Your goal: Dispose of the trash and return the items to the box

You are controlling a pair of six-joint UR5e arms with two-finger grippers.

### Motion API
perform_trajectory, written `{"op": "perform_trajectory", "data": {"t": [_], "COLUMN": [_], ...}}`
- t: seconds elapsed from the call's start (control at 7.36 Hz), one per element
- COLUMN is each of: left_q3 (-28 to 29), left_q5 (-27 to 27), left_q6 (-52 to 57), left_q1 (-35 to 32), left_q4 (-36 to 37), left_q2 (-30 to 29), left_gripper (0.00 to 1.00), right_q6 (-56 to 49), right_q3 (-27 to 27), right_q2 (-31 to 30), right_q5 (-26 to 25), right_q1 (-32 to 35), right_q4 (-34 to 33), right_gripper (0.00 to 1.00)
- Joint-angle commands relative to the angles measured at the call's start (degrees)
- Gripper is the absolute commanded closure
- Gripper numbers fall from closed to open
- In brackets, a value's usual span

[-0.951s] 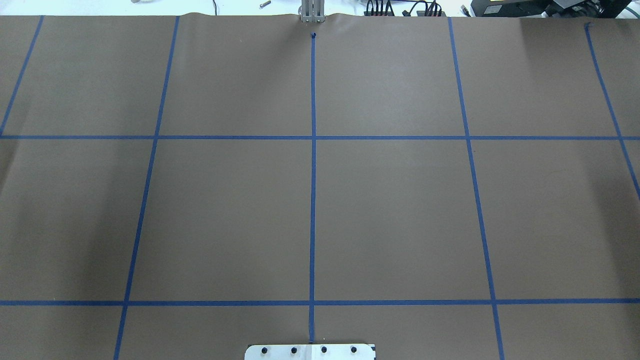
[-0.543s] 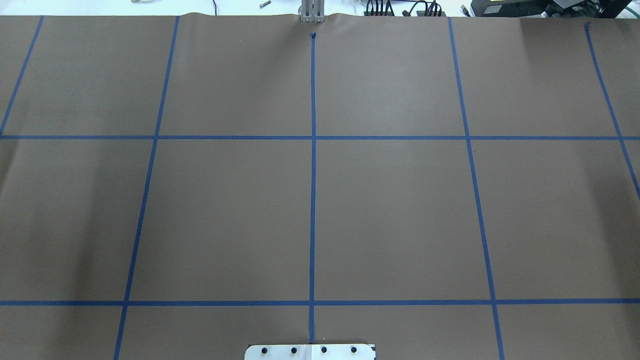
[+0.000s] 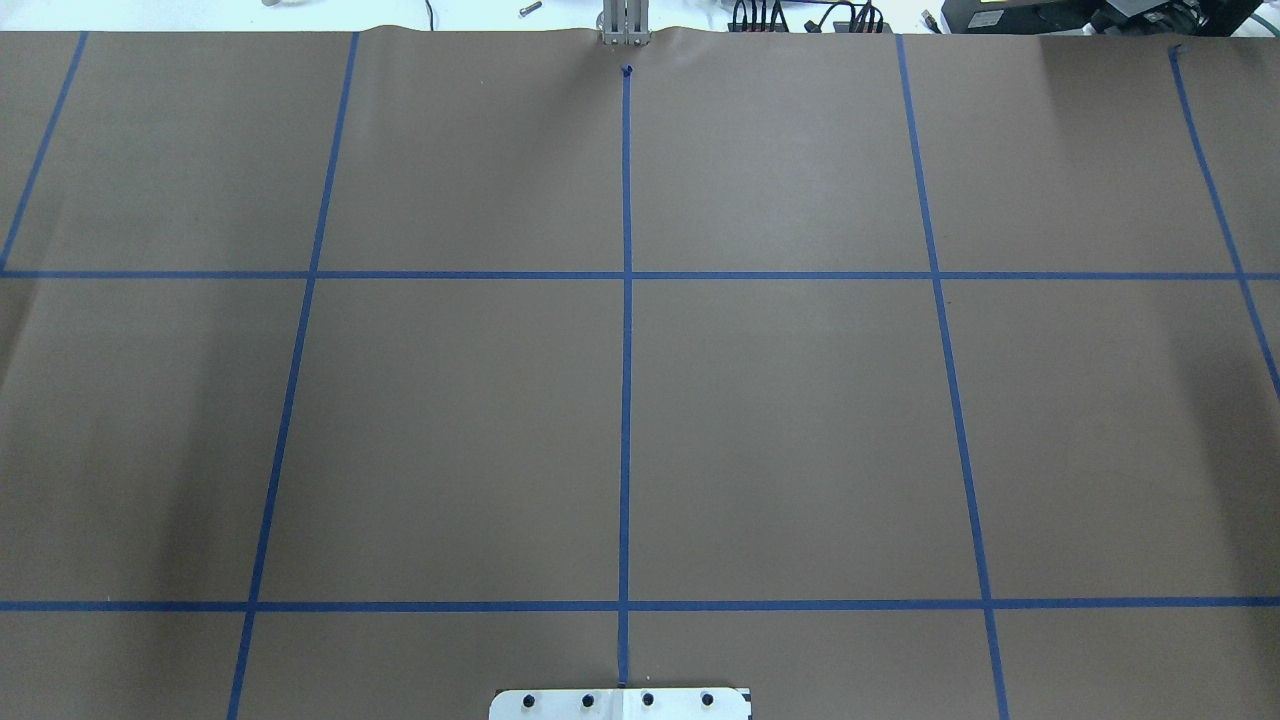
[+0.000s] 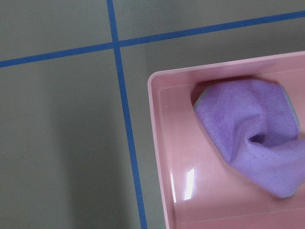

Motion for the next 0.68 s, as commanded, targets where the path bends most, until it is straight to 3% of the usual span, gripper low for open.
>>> {"op": "perform_trajectory", "data": {"t": [0.0, 0.54], "left_q3": [-3.92, -3.58], "left_q5": [3.24, 3.26], "left_q6": [0.08, 0.08], "left_q1": [0.51, 0.69], "left_q4": [4.64, 4.82], "left_q2": [1.25, 1.26], "left_gripper": [0.01, 0.01], "right_q6": [0.0, 0.09], "right_q3": [0.03, -0.05], "right_q2": [-0.18, 0.08], "right_q5": [0.27, -0.17], "right_q1": [0.0, 0.0], "right_q4": [-0.03, 0.15], "right_gripper": [0.0, 0.0]}}
